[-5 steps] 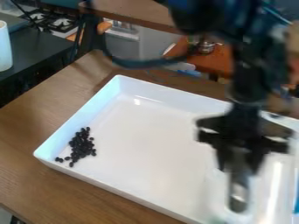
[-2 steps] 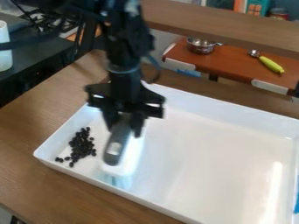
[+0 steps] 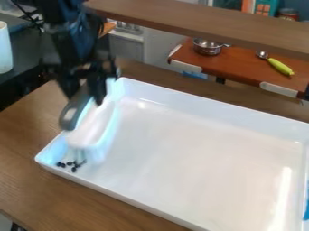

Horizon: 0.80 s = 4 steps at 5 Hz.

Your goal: Sweep into pile

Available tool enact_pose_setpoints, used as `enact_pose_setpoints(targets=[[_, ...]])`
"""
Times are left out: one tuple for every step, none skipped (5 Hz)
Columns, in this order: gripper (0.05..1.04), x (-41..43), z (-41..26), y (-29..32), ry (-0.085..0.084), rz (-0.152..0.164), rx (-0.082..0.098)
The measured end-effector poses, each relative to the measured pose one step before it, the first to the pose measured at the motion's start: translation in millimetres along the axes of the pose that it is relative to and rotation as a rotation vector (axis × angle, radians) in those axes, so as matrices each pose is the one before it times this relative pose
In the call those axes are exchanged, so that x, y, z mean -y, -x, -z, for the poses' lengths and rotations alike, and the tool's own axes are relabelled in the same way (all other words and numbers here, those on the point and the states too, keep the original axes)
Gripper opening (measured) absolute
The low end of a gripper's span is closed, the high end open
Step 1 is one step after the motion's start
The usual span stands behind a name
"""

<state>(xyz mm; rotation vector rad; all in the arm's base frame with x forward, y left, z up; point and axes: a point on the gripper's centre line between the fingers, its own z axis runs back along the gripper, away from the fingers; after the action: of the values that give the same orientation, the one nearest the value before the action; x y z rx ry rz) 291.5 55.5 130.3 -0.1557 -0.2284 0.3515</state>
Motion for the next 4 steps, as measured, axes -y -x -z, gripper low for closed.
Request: enact_pose_setpoints(targets=[[0.483,51.79,-18.22,-5.24,0.1044,-0.0059,-0.0105],[0.483,47.30,12.14,-2.55,0.0219,-0.0225,-0.0180],[0.483,26.30,25.61,-1.54,-0.0137,-0.0107,-0.0120],[0.483,14.28,24.85,5.53,-0.0232,0.0167,-0.0053]])
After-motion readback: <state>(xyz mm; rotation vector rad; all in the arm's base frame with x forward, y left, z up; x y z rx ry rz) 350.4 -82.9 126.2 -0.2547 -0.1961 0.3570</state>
